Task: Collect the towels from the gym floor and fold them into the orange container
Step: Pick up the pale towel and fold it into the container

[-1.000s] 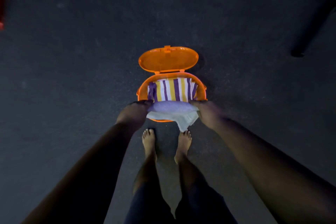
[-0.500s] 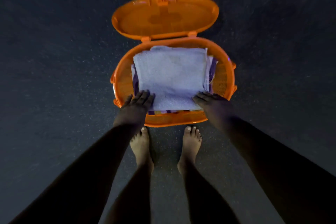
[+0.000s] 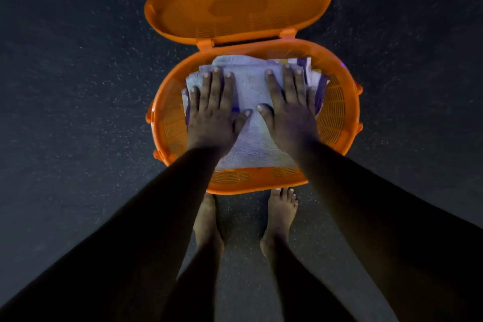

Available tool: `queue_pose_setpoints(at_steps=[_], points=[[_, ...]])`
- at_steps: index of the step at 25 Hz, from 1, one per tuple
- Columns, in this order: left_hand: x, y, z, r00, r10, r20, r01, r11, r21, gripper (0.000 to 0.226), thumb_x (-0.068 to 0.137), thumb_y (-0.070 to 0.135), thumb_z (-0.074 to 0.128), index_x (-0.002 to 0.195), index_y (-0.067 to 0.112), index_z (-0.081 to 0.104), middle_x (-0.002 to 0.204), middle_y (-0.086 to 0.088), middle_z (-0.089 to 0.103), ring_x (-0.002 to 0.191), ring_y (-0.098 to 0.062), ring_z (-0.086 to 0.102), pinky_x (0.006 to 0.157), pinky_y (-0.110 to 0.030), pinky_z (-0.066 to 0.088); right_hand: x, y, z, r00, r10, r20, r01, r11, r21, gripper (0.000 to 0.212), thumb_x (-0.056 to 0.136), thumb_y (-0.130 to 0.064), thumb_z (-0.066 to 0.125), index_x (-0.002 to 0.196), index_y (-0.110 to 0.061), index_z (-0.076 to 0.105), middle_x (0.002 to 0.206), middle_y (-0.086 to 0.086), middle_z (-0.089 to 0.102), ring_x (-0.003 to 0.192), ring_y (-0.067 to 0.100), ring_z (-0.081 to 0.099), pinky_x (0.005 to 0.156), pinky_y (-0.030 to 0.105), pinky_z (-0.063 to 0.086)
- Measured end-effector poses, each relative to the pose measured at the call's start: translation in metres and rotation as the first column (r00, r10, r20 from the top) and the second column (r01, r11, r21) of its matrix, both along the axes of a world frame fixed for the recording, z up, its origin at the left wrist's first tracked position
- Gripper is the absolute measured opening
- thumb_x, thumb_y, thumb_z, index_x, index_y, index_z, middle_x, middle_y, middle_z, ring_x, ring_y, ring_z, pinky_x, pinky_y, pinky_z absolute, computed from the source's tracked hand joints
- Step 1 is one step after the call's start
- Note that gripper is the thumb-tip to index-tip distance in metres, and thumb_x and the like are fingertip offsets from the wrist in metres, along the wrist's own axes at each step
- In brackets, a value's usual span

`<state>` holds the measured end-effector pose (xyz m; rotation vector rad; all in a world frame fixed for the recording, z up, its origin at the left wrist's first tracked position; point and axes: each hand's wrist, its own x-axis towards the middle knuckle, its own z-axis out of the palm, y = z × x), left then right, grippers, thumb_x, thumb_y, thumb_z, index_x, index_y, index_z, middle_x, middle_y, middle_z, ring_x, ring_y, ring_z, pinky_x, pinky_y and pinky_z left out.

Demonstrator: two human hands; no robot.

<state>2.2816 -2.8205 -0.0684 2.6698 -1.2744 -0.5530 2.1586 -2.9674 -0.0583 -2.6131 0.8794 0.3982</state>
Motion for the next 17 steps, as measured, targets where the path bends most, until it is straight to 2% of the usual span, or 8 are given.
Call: queue_pose_setpoints(at_steps=[3,7,13,17], points=[[0.002,-0.001,-0.060,0.993,0.037,0.114,-0.031,0.998,-0.053,0.081,0.103,0.062,0.038,0.160,0.006,0.026,0.167,-0.018,0.022,0.156,-0.035,0.016,0.126,-0.056,0.011,0.014,-0.012,-0.056,0.999,0.050,-0.020,-0.052,0.990,-0.134,0.071,0.103,-0.064,0.023,0.162,-0.027,0.012,0.170,0.010,0.007,0.157,0.030,0.003,0.123,0.058,0.009],[-0.008,0.004,-0.100,0.979,0.100,0.180,-0.083,0.992,-0.097,0.080,0.101,0.062,0.042,0.159,0.009,0.031,0.166,-0.017,0.026,0.155,-0.034,0.020,0.126,-0.053,0.009,0.011,-0.022,-0.097,0.986,0.167,0.018,-0.159,0.965,-0.210,0.073,0.101,-0.066,0.027,0.161,-0.025,0.020,0.168,0.011,0.017,0.156,0.031,0.011,0.123,0.058,0.010],[0.005,0.002,-0.077,0.995,0.054,0.085,-0.047,0.996,-0.081,0.083,0.100,0.066,0.036,0.160,0.010,0.027,0.167,-0.014,0.024,0.156,-0.032,0.016,0.126,-0.053,0.006,0.014,-0.021,-0.073,0.989,0.149,-0.014,-0.149,0.975,-0.168,0.076,0.100,-0.069,0.028,0.161,-0.025,0.019,0.168,0.011,0.015,0.156,0.031,0.009,0.123,0.058,0.010],[0.013,0.004,-0.047,0.999,-0.002,-0.042,0.005,0.997,0.076,0.091,0.097,0.072,0.036,0.163,0.014,0.014,0.171,-0.011,0.011,0.158,-0.028,0.005,0.125,-0.046,-0.009,0.006,-0.011,-0.044,0.991,0.116,-0.062,-0.121,0.989,-0.081,0.080,0.098,-0.069,0.031,0.162,-0.026,0.012,0.170,0.009,0.004,0.157,0.029,0.001,0.122,0.061,0.010]])
